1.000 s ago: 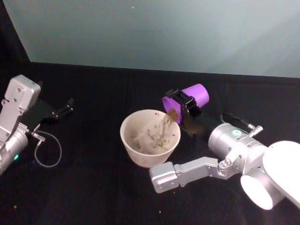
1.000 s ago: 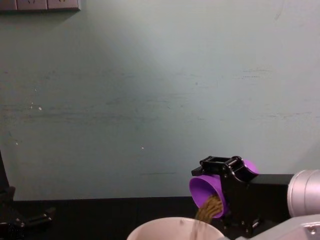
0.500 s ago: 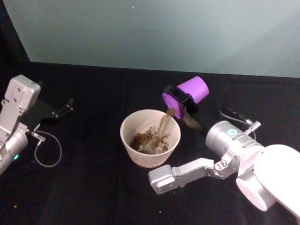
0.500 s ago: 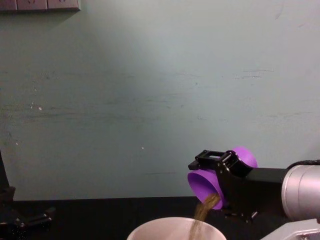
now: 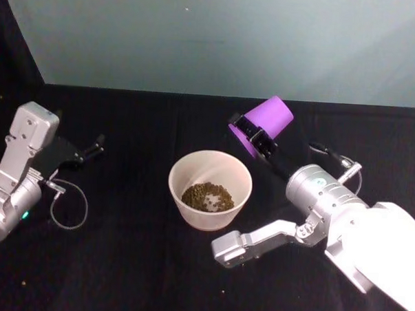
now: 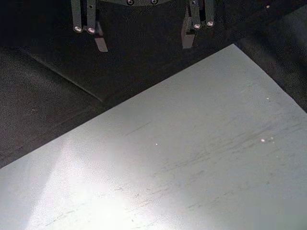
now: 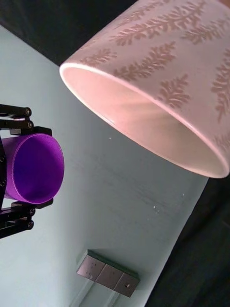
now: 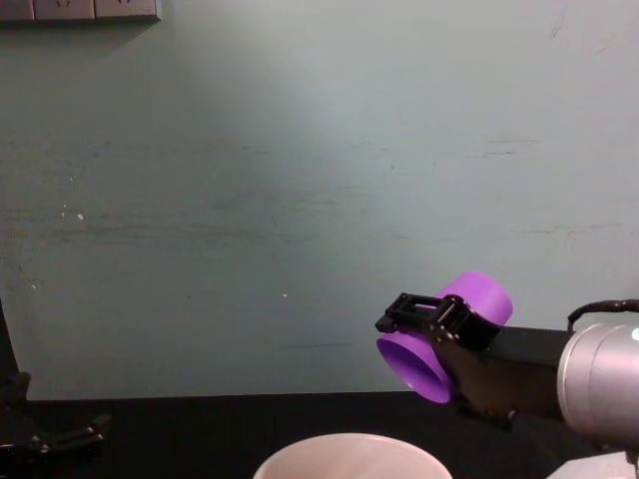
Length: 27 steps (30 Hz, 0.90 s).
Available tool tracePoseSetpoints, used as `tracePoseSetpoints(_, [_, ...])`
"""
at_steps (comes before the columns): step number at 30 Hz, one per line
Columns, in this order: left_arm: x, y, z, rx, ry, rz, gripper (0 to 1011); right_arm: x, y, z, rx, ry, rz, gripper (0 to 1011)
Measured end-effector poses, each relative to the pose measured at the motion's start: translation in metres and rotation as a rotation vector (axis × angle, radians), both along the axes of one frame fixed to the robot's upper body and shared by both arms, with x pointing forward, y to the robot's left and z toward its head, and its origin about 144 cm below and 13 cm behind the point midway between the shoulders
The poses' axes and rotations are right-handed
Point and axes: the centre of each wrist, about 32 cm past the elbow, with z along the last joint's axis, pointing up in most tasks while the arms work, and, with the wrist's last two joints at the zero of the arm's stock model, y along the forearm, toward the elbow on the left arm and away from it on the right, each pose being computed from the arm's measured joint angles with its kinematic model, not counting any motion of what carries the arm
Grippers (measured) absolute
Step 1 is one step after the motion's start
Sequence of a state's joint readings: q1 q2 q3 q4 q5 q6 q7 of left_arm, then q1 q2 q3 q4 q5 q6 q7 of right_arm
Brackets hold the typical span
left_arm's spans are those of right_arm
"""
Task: Pick up the cup and pour the mung beans from the cup into the bowl.
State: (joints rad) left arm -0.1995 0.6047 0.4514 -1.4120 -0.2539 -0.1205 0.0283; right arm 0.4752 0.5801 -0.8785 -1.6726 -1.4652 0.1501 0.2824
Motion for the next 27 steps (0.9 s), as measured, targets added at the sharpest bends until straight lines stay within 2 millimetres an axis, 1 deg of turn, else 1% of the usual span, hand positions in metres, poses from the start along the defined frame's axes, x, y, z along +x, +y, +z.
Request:
tracePoseSetpoints(7, [0.000,0.000,0.000,0.000,0.000,0.000,1000,-0.002,-0.003,0.004,0.040,0.003,0.002,743])
tracePoseSetpoints(12, [0.000,0.000,0.000,0.000,0.000,0.000,1000,-0.003,-0.015,0.003,0.179,0.063,0.015,743])
tracePoseSetpoints(13, [0.000,0.000,0.000,0.000,0.000,0.000,1000,-0.003,-0.022,0.003,0.244,0.094,0.024,743])
tracePoseSetpoints(15, [0.000,0.000,0.000,0.000,0.000,0.000,1000,-0.003,-0.030,0.003,0.321,0.130,0.038,743])
tracePoseSetpoints(18, [0.000,0.000,0.000,0.000,0.000,0.000,1000,-0.004,-0.051,0.001,0.515,0.219,0.074,743])
tracePoseSetpoints(20, [0.000,0.000,0.000,0.000,0.000,0.000,1000,-0.004,-0.060,-0.001,0.597,0.257,0.089,743])
tracePoseSetpoints(21, [0.000,0.000,0.000,0.000,0.000,0.000,1000,-0.004,-0.065,-0.002,0.637,0.278,0.095,743])
tracePoseSetpoints(22, [0.000,0.000,0.000,0.000,0.000,0.000,1000,-0.004,-0.074,-0.007,0.714,0.320,0.104,743])
tracePoseSetpoints(27, [0.000,0.000,0.000,0.000,0.000,0.000,1000,-0.003,-0.096,-0.020,0.958,0.455,0.119,743])
